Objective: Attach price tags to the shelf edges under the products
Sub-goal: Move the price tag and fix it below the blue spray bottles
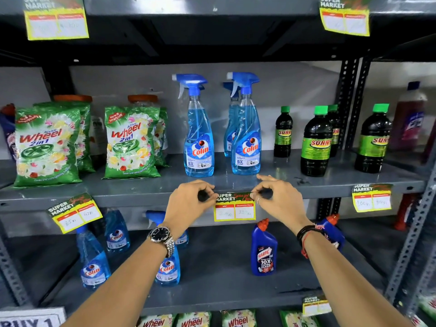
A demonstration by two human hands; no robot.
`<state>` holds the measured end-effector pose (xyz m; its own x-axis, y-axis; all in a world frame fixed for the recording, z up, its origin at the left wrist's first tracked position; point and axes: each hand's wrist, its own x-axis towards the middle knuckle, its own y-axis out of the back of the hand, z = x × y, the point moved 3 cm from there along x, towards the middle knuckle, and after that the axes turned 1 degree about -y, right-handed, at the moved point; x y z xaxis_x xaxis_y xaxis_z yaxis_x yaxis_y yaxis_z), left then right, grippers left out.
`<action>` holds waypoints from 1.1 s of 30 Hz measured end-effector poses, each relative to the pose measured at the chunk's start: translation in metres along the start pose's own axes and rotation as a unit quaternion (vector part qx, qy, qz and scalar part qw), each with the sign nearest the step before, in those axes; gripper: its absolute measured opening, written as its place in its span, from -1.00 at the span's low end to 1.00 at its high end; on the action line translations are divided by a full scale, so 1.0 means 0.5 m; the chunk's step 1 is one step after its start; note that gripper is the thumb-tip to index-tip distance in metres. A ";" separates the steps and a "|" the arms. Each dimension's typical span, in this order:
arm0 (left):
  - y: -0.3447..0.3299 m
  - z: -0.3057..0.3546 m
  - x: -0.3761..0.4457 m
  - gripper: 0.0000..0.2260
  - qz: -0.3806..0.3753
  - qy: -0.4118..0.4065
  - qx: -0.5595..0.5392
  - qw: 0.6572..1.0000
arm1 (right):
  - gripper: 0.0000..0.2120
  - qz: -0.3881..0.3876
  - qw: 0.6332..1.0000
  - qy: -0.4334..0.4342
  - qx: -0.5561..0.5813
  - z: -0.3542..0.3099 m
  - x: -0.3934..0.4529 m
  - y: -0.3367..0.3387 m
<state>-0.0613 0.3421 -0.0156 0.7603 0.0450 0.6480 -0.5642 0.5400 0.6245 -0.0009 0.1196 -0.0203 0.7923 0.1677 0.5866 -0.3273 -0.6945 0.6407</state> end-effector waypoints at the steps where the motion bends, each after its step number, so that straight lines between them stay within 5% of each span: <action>1: -0.001 -0.001 0.003 -0.88 0.002 0.004 0.004 1.000 | -0.97 0.012 1.000 0.000 -0.003 -0.003 0.001 0.001; 8: -0.013 -0.007 0.015 -0.86 0.026 0.026 0.018 0.999 | -0.95 0.072 0.997 0.010 -0.028 -0.009 0.001 -0.009; 19: -0.040 0.015 0.013 -0.65 0.103 0.055 0.065 0.991 | -0.34 0.061 0.989 0.016 -0.137 -0.046 0.015 -0.040; 28: -0.039 0.011 -0.001 -0.70 0.075 0.067 0.042 0.994 | -0.66 0.014 0.994 0.025 -0.104 -0.034 0.017 -0.015; 33: -0.040 0.006 0.001 -0.75 0.068 0.066 0.029 0.995 | -0.66 -0.014 0.998 -0.001 -0.063 -0.028 0.029 -0.005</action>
<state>-0.0509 0.3287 -0.0264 0.7096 0.2262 0.6673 -0.6791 0.4721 0.5621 0.0044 0.1336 -0.0065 0.8033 0.1833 0.5666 -0.3676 -0.5959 0.7140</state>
